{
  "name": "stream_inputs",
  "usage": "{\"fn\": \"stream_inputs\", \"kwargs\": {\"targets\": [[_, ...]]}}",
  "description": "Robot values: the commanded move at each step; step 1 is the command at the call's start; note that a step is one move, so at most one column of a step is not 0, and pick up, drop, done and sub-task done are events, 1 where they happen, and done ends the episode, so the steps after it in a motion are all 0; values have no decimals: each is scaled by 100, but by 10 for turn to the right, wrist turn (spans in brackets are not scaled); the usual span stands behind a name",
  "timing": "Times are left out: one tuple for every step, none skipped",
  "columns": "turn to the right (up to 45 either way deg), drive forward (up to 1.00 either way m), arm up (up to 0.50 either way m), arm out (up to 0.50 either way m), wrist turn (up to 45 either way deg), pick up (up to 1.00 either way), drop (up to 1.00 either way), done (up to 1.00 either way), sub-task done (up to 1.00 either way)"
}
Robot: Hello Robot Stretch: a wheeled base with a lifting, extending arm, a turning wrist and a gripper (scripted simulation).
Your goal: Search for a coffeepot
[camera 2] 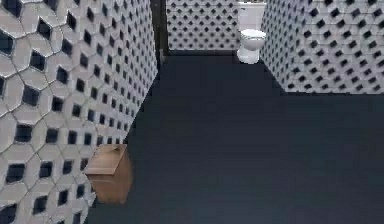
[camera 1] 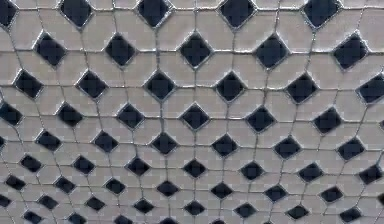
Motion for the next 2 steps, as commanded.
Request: {"fn": "stream_inputs", "kwargs": {"targets": [[0, 15, 0, 0, 0, 0, 0, 0, 0], [-450, 0, 0, 0, 0, 0, 0, 0, 0]]}}
